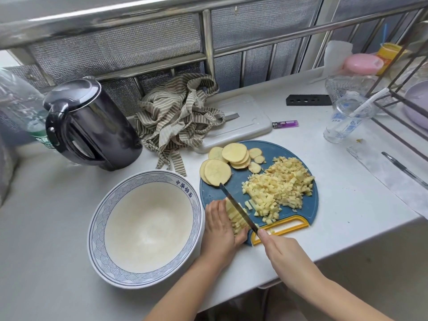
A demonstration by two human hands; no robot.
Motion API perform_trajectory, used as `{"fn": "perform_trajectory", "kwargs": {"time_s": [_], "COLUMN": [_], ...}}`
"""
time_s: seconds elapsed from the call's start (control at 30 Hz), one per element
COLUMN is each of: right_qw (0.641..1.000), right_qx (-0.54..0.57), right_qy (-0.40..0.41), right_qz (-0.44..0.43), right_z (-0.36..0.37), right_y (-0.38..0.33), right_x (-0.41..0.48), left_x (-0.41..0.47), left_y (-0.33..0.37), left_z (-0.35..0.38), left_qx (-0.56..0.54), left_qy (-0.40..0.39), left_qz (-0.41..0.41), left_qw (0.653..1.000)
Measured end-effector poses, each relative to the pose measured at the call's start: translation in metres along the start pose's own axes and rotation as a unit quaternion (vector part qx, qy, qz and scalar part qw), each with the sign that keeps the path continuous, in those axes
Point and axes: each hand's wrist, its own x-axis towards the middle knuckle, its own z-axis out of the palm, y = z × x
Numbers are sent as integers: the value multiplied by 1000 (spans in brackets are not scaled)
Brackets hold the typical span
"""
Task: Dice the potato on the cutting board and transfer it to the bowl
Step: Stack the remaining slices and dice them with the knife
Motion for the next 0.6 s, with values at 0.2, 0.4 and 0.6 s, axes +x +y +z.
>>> {"fn": "perform_trajectory", "kwargs": {"time_s": [0.2,0.4,0.6], "right_qw": [999,997,995], "right_qx": [-41,-49,-16], "right_qy": [-15,-38,-57], "right_qz": [11,45,78], "right_z": [-1,-7,-12], "right_y": [1,-6,-8], "right_x": [2,7,14], "left_x": [2,3,4], "left_y": [1,2,1], "left_z": [-2,1,2], "left_qx": [4,24,55], "left_qy": [-7,7,9], "left_qz": [-2,19,31], "left_qw": [1000,1000,998]}}
